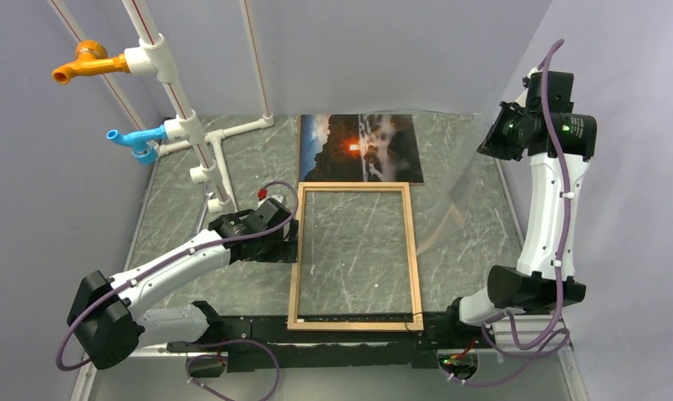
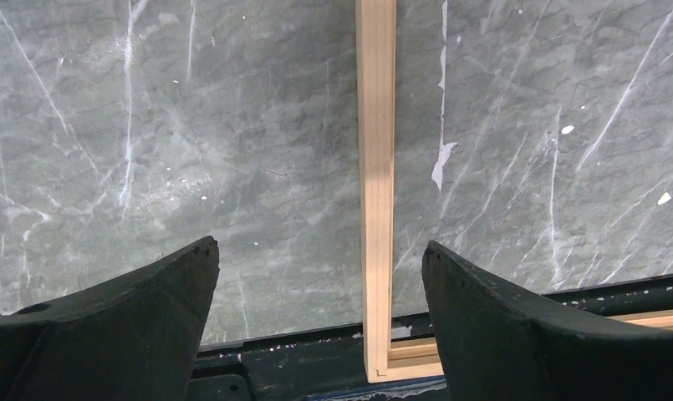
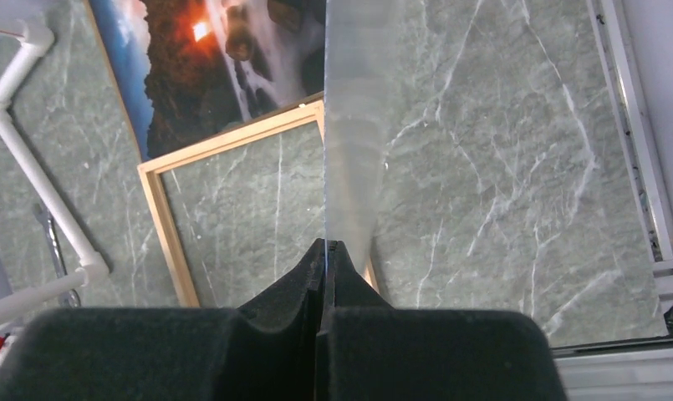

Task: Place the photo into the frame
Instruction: Move the photo frame to the center of the board, then place the photo frame item in the photo frame.

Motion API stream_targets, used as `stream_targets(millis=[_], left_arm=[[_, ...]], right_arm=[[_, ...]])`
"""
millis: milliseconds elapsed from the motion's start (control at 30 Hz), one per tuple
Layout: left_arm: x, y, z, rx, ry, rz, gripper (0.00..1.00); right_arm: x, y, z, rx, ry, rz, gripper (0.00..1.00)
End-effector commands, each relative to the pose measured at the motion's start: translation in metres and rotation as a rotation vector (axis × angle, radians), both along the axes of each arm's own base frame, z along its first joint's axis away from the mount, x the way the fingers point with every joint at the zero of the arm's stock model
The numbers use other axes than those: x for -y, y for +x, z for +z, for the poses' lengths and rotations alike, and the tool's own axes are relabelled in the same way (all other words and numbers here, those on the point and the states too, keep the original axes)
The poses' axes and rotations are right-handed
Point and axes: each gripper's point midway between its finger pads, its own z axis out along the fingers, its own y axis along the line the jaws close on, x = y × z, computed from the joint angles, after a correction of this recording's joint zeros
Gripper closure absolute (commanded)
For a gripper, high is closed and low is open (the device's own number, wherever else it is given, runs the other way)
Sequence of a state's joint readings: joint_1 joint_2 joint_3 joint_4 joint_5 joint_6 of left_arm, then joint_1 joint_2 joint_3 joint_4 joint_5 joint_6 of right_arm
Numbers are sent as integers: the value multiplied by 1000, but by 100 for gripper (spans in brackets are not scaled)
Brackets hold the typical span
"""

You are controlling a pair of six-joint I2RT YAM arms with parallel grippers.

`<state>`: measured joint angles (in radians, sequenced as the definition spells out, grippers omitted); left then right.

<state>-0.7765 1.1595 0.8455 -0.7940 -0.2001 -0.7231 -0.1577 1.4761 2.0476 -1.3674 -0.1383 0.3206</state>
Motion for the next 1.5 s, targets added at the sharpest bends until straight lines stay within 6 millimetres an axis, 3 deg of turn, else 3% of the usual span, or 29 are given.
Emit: stream_targets(millis=[0, 200, 467, 633, 833, 900, 1000, 1100, 1200, 1333, 1467], left_arm=[[0, 2, 1, 1, 2, 17, 6], [0, -2, -5, -14, -2, 22, 7], [-3, -3, -7, -19, 6, 29, 7], [-6, -3, -5, -13, 15, 36, 6], [-6, -1, 0, 7, 3, 51, 6], [-6, 0, 1, 14, -4, 56, 6], [-3, 2, 2, 21, -14, 59, 6], [-1, 3, 3, 19, -20, 59, 6], [0, 4, 4, 18, -20, 60, 6], [4, 6, 6, 27, -41, 54, 6], [15, 7, 7, 25, -85, 27, 7]], right_arm=[[-1, 10, 1, 4, -55, 8, 100], [-22, 28, -9, -42, -71, 69, 100], [-87, 36, -66, -209, -167, 225, 100], [-136, 25, -90, -256, -194, 330, 100], [-213, -11, -118, -277, -109, 517, 96], [-240, -27, -126, -293, -33, 596, 90], [-268, -44, -130, -295, 70, 676, 51], [-285, -49, -116, -251, 152, 735, 23], [-291, -47, -94, -178, 197, 756, 2], [-280, -36, -80, -124, 181, 721, 0], [-251, -23, -95, -152, 192, 662, 0]])
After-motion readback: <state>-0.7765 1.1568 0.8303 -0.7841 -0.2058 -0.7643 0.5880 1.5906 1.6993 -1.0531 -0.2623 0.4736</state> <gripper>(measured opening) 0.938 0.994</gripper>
